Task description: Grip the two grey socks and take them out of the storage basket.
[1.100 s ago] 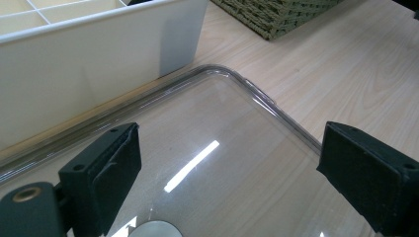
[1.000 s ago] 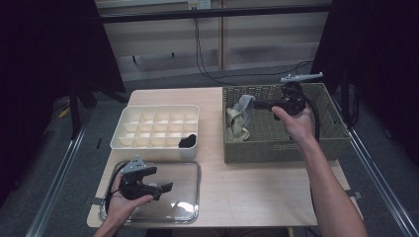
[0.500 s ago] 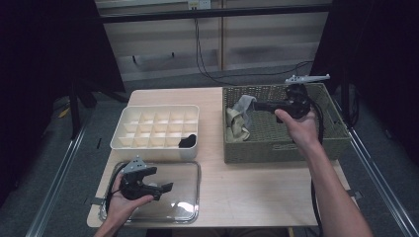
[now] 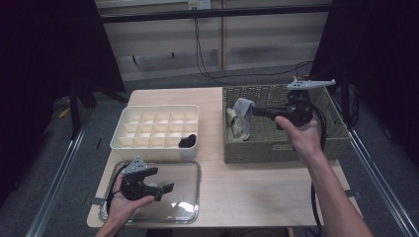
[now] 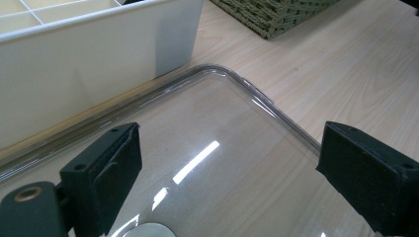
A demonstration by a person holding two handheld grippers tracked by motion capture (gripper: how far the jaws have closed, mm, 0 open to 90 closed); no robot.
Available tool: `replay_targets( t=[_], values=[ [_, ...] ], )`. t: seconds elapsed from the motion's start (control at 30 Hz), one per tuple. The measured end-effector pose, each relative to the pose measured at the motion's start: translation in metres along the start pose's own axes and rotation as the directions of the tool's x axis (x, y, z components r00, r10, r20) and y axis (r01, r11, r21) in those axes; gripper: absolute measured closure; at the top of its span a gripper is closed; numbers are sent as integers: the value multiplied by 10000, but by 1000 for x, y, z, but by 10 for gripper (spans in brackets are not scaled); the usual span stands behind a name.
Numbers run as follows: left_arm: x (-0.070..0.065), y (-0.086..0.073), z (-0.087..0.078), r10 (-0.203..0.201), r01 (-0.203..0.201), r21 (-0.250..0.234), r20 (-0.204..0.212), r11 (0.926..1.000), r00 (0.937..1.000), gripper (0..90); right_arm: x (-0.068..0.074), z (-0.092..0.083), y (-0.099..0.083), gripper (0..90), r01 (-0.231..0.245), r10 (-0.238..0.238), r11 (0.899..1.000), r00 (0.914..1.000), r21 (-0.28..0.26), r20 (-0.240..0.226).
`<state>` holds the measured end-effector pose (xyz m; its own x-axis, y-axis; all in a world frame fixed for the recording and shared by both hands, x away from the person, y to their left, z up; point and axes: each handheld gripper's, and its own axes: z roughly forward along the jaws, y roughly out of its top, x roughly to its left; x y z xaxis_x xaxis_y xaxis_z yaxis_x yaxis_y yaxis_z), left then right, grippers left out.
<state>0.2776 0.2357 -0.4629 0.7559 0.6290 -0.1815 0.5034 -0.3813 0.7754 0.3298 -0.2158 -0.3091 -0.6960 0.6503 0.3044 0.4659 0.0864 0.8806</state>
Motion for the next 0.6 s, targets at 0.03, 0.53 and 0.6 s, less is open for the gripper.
replay_targets(
  t=[0.03,0.53,0.6],
  values=[
    [0,0,0,-19,19,-11,10,10000,10000,96,2,0,-1,899,12,-12,10000,10000,1,-35],
    [-8,4,4,38,-34,-122,280,9999,9996,113,41,-7,-23,899,300,-295,9995,9984,96,-493],
    [-9,5,5,23,-18,-144,380,9999,9993,122,44,-6,-29,899,315,-308,9994,9981,129,-536]
  ],
)
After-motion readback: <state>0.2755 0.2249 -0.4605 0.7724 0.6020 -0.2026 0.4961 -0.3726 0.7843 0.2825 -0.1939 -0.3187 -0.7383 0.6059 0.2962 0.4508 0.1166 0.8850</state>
